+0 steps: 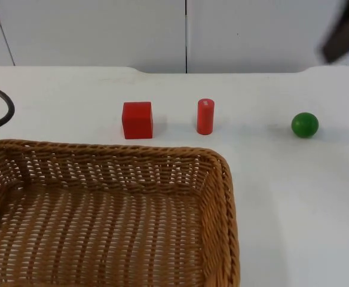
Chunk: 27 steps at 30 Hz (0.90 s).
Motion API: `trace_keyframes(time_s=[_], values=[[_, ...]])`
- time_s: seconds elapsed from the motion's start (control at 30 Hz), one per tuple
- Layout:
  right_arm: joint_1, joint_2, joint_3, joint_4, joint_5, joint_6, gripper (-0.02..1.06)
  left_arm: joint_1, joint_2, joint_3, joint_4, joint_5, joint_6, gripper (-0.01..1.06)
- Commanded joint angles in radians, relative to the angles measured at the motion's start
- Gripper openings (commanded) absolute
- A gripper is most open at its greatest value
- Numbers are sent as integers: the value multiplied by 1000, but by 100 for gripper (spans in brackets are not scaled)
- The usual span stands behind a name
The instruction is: Pick up the basket with the left hand and place the object to the left of the red cylinder into the basket with the right hand.
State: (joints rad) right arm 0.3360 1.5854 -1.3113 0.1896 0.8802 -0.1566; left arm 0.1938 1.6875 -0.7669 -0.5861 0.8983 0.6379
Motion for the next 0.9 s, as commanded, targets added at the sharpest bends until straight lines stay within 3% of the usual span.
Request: trace_keyframes(time_s=[0.0,0.1,0.13,0.27,0.3,0.47,0.5,0.63,0.87], values=[[73,128,-124,-34,23,-9,105,5,-12,3,-38,11,4,0],[160,325,-341,-88,60,12,105,5,-12,3,-38,11,4,0],[160,325,-341,-88,60,12,105,5,-12,3,-38,11,4,0],[241,575,-648,-120,84,68,105,5,-12,3,-38,9,4,0],[241,575,-648,-120,84,68,105,5,-12,3,-38,9,4,0],[330,871,-1017,-152,84,157,104,5,-12,3,-36,1,4,0],[330,871,-1017,-152,84,157,104,5,-12,3,-36,1,4,0],[363,1027,-1183,-294,67,311,103,5,-12,3,-31,-19,4,0],[365,1127,-1233,-293,-39,378,103,5,-12,3,-33,-24,4,0]])
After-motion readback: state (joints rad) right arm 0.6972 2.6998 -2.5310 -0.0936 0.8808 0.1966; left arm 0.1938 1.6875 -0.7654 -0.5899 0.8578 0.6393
